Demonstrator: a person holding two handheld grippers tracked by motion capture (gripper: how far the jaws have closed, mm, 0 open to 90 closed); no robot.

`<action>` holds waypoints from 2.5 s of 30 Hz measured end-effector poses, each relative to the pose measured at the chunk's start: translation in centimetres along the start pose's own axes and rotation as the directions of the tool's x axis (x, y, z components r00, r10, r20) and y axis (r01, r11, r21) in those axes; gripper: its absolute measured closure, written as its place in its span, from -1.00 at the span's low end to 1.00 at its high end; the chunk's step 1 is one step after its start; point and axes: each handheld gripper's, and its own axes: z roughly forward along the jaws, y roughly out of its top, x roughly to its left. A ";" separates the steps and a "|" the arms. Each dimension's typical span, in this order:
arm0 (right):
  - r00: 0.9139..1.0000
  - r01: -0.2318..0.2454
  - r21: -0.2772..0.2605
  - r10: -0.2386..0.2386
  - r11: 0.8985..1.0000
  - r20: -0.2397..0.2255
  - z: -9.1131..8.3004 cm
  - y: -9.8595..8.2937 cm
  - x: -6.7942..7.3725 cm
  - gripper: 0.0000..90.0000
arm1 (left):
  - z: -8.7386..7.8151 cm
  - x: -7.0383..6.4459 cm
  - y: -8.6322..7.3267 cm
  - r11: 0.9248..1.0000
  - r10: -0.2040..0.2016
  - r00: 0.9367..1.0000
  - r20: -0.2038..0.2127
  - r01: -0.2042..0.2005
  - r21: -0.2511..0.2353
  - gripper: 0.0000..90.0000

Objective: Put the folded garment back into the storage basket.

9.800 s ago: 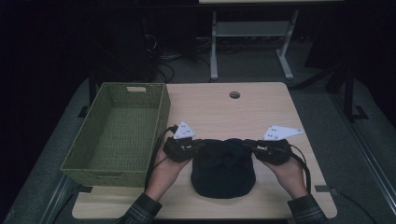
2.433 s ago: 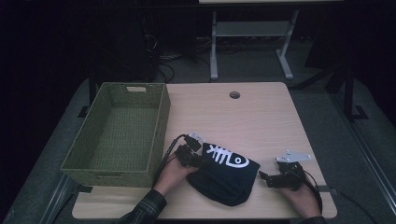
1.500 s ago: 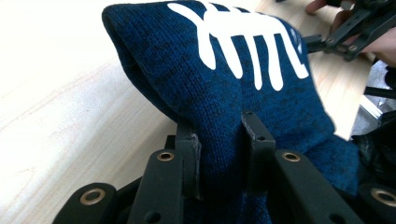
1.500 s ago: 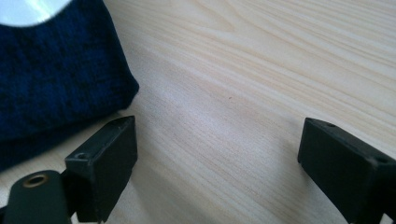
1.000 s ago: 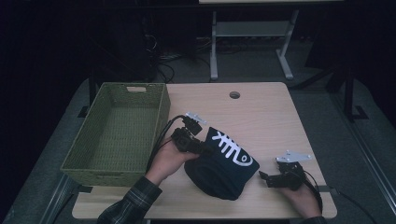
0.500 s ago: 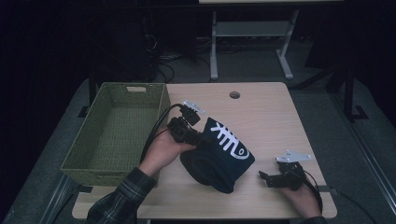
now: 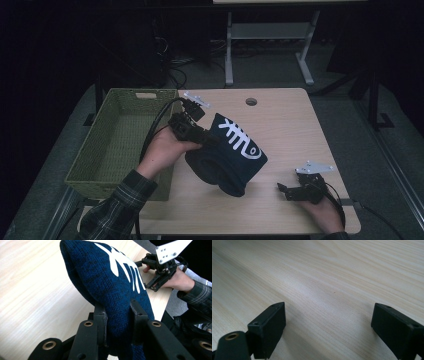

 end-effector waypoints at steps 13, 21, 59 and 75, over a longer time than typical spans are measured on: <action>1.000 0.000 -0.002 0.000 1.000 0.002 0.0 0.0 0.0 -0.73 | -3.1 0.5 0.3 1.000 -0.002 0.999 -0.032 0.001 -0.023 0.60; 1.000 0.000 -0.001 0.000 1.000 0.002 0.0 0.0 0.0 -0.73 | -5.4 1.4 -0.1 0.998 -0.033 0.998 -0.056 0.031 -0.047 0.60; 1.000 -0.002 -0.003 0.002 1.000 0.005 0.0 0.0 0.0 -0.73 | -17.3 4.4 -3.0 0.976 -0.159 0.969 -0.187 0.125 -0.179 0.60; 1.000 -0.005 -0.004 0.005 1.000 0.007 0.0 0.0 0.0 -0.72 | -20.3 6.6 -6.3 0.957 -0.248 0.933 -0.260 0.194 -0.218 0.61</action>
